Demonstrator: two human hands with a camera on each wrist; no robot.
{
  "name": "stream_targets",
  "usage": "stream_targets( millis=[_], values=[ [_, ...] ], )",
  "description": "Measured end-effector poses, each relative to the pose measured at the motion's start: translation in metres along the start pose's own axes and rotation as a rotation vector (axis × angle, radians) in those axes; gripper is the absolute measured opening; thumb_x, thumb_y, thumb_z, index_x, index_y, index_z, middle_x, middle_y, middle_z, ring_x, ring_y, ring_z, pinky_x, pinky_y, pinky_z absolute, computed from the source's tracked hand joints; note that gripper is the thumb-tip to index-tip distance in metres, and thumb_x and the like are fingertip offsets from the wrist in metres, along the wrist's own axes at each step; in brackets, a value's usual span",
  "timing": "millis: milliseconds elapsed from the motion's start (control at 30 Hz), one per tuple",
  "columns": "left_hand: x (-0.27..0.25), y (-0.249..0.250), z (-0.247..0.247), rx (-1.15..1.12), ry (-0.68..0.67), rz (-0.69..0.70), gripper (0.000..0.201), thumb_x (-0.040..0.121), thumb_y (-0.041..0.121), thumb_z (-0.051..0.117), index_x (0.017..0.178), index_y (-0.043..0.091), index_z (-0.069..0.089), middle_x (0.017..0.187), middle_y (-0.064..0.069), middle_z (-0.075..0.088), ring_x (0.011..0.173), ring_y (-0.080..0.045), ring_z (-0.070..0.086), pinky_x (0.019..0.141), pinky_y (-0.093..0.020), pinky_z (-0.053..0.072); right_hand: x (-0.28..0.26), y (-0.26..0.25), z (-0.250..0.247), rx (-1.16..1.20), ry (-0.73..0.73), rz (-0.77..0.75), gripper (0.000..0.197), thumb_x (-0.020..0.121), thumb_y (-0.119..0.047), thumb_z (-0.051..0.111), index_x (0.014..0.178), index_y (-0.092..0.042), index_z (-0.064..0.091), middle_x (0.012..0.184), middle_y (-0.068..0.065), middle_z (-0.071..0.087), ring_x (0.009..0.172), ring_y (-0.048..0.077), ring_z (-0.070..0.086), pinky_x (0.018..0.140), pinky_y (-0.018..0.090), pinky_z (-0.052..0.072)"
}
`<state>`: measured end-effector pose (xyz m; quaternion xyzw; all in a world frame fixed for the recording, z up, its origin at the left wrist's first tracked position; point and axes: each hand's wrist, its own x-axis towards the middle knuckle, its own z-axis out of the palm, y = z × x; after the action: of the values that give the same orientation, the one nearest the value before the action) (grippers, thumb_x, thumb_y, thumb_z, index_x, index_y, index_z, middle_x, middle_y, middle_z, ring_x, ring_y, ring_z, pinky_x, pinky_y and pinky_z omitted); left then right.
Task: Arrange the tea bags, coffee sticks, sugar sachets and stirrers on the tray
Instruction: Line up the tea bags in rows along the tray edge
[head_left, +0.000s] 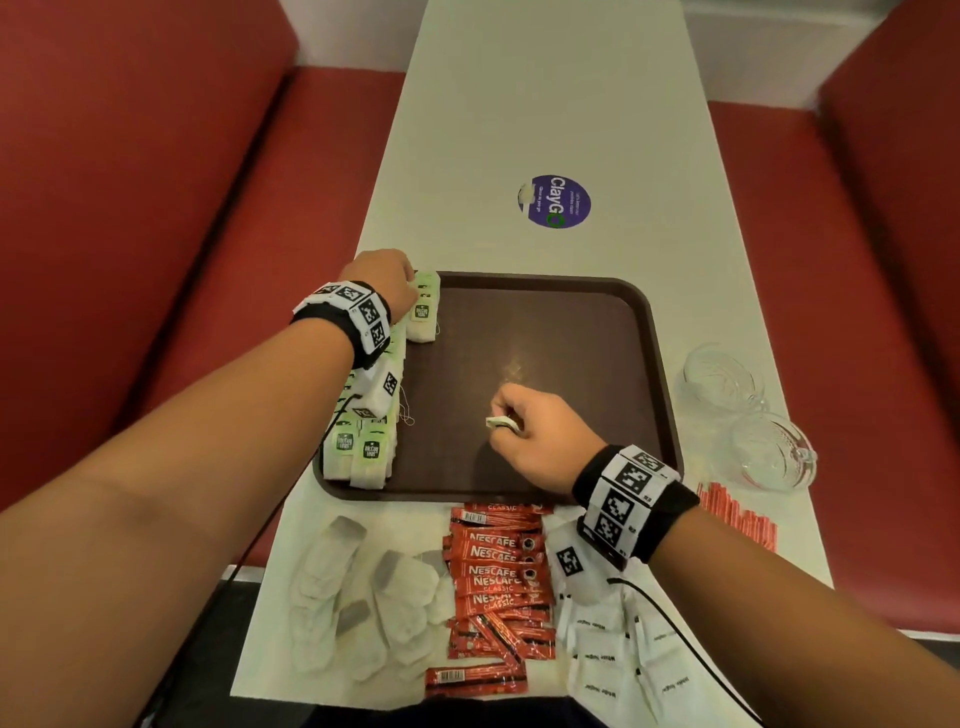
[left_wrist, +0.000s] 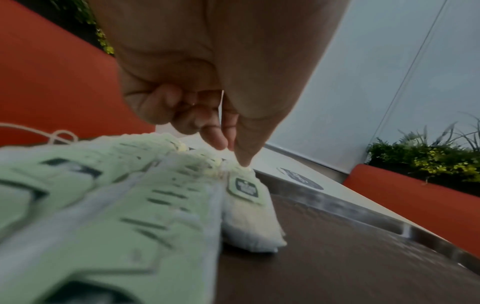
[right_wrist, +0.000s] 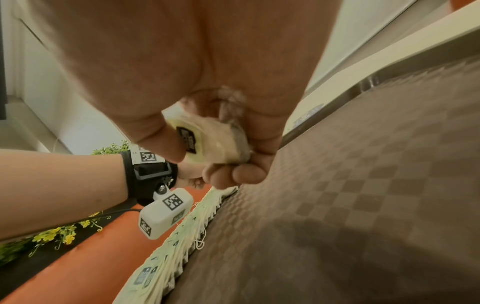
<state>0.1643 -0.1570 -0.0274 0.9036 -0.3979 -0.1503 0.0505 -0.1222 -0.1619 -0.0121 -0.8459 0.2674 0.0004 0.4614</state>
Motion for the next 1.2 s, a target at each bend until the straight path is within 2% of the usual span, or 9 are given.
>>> stream_targets(
  millis=[100, 167, 267, 433, 567, 700, 767, 1000, 1200],
  values=[
    [0.002, 0.010, 0.005, 0.083, -0.050, 0.028, 0.033, 0.087, 0.044, 0.064, 0.097, 0.013, 0.068, 0.100, -0.006, 0.069, 0.093, -0.028, 0.063, 0.075, -0.033, 0.052, 0.003, 0.001, -0.001, 0.013, 0.004, -0.001, 0.010, 0.092, -0.019, 0.062, 0.084, -0.016, 0.055, 0.067, -0.008, 0.056, 0.055, 0.005, 0.047, 0.056, 0.023, 0.042],
    [0.003, 0.014, 0.011, 0.147, -0.114, 0.035, 0.042, 0.082, 0.055, 0.068, 0.089, 0.013, 0.066, 0.093, -0.007, 0.068, 0.087, -0.027, 0.062, 0.070, -0.034, 0.050, 0.004, 0.002, -0.001, 0.021, 0.003, -0.006, 0.009, 0.094, -0.024, 0.062, 0.087, -0.020, 0.057, 0.071, -0.005, 0.064, 0.060, 0.008, 0.058, 0.061, 0.030, 0.052],
    [0.004, 0.016, 0.017, 0.182, -0.134, 0.023, 0.042, 0.079, 0.054, 0.071, 0.074, 0.015, 0.056, 0.091, -0.008, 0.068, 0.078, -0.027, 0.059, 0.065, -0.032, 0.044, 0.006, 0.001, -0.002, 0.041, -0.010, 0.017, 0.010, 0.097, -0.031, 0.061, 0.092, -0.022, 0.059, 0.079, -0.001, 0.070, 0.066, 0.013, 0.071, 0.069, 0.042, 0.061],
    [-0.010, 0.021, 0.000, 0.152, -0.127, 0.098, 0.044, 0.086, 0.058, 0.063, 0.090, 0.014, 0.064, 0.094, -0.005, 0.067, 0.087, -0.025, 0.061, 0.072, -0.034, 0.048, 0.008, -0.004, -0.009, 0.076, -0.024, 0.088, 0.019, 0.098, -0.035, 0.060, 0.095, -0.017, 0.058, 0.086, 0.005, 0.072, 0.065, 0.016, 0.074, 0.064, 0.045, 0.062],
    [-0.053, 0.030, -0.029, -0.182, -0.126, 0.333, 0.030, 0.089, 0.057, 0.061, 0.088, 0.028, 0.069, 0.089, 0.010, 0.066, 0.084, -0.011, 0.061, 0.070, -0.027, 0.043, 0.011, -0.006, -0.014, 0.164, 0.015, 0.115, 0.019, 0.098, -0.036, 0.061, 0.090, -0.019, 0.055, 0.087, 0.006, 0.073, 0.061, 0.020, 0.073, 0.060, 0.045, 0.062],
    [-0.104, 0.038, -0.045, -0.282, -0.344, 0.553, 0.026, 0.086, 0.056, 0.067, 0.089, 0.030, 0.073, 0.080, 0.014, 0.069, 0.074, 0.001, 0.060, 0.068, -0.016, 0.046, 0.013, -0.008, -0.017, 0.239, 0.071, 0.106, 0.025, 0.098, -0.039, 0.060, 0.089, -0.017, 0.050, 0.083, 0.004, 0.076, 0.059, 0.024, 0.072, 0.058, 0.045, 0.060],
    [-0.115, 0.038, -0.038, -0.247, -0.366, 0.611, 0.020, 0.088, 0.049, 0.068, 0.094, 0.031, 0.073, 0.080, 0.015, 0.068, 0.076, 0.002, 0.059, 0.071, -0.017, 0.046, 0.016, -0.010, -0.016, 0.257, 0.066, 0.098, 0.027, 0.099, -0.039, 0.059, 0.091, -0.015, 0.049, 0.083, 0.004, 0.077, 0.060, 0.024, 0.073, 0.059, 0.048, 0.061],
    [-0.118, 0.035, -0.032, -0.314, -0.142, 0.632, 0.005, 0.095, 0.029, 0.065, 0.092, 0.026, 0.068, 0.070, 0.017, 0.059, 0.067, 0.003, 0.053, 0.064, -0.017, 0.037, 0.022, -0.012, -0.010, 0.204, 0.014, 0.055, 0.015, 0.098, -0.029, 0.062, 0.102, -0.017, 0.054, 0.091, 0.000, 0.076, 0.065, 0.020, 0.074, 0.066, 0.049, 0.062],
    [-0.117, 0.026, -0.029, -0.326, -0.216, 0.605, 0.006, 0.090, 0.025, 0.072, 0.095, 0.027, 0.071, 0.083, 0.012, 0.069, 0.078, -0.003, 0.061, 0.074, -0.021, 0.048, 0.024, -0.003, -0.007, 0.130, 0.040, 0.045, 0.022, 0.095, -0.036, 0.066, 0.100, -0.019, 0.053, 0.088, -0.002, 0.075, 0.069, 0.013, 0.073, 0.071, 0.044, 0.062]
  ],
)
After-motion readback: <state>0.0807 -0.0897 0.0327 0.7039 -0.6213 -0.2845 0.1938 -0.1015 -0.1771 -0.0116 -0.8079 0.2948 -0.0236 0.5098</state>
